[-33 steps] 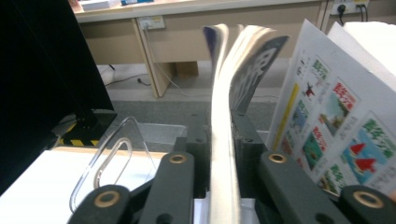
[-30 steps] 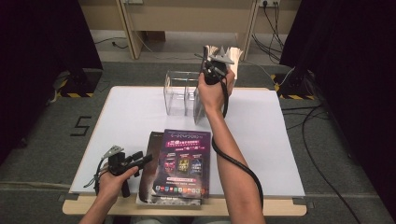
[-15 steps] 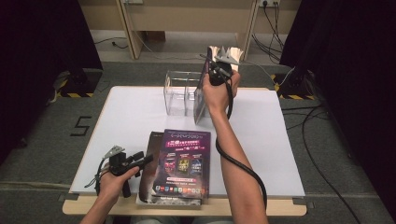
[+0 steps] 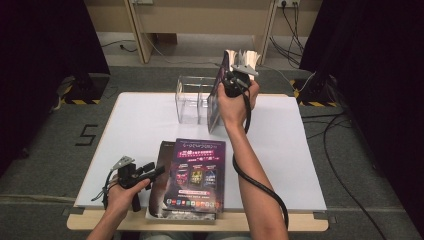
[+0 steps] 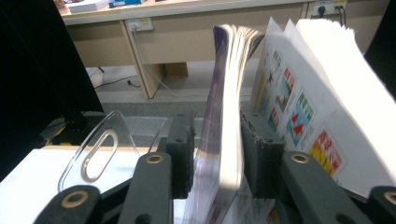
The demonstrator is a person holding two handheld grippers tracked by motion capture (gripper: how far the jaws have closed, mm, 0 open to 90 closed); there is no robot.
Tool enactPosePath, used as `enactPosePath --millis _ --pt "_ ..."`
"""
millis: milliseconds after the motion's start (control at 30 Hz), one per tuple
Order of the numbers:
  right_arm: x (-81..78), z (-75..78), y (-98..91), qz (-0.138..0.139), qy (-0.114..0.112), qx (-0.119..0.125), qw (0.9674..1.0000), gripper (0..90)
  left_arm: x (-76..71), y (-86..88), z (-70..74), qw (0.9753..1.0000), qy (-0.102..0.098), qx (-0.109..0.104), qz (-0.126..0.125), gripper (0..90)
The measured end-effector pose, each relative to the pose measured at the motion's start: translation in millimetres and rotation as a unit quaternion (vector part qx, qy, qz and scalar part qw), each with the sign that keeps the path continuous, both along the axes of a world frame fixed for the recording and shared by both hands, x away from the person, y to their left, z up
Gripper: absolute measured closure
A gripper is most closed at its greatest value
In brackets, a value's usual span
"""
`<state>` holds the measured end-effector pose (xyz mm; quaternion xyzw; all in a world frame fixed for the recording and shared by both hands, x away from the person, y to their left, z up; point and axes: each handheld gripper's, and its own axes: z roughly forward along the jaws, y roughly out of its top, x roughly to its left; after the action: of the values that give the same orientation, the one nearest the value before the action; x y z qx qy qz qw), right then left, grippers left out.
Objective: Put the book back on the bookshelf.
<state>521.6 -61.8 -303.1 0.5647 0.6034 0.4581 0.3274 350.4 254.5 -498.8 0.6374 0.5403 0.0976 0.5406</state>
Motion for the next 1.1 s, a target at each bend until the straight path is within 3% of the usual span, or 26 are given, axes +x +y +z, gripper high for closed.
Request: enactPosePath --millis 367,667,1100 --pt "-16.8 -12.0 -0.1 0.009 0.0 -0.008 0.9999 64.4 -0.3 -0.3 0.7 1.0 -0.002 -0.001 0.001 40.4" --pt "-32.5 -16.2 -5.4 0.024 0.006 0.01 0.9997 63.3 -0.4 -1.0 0.7 1.0 -0.004 0.002 0.001 39.9" --pt "-49.7 -21.4 -10.9 0.035 0.0 0.008 0.9993 62.9 -0.8 -1.5 2.2 1.0 -0.007 0.004 0.0 39.1"
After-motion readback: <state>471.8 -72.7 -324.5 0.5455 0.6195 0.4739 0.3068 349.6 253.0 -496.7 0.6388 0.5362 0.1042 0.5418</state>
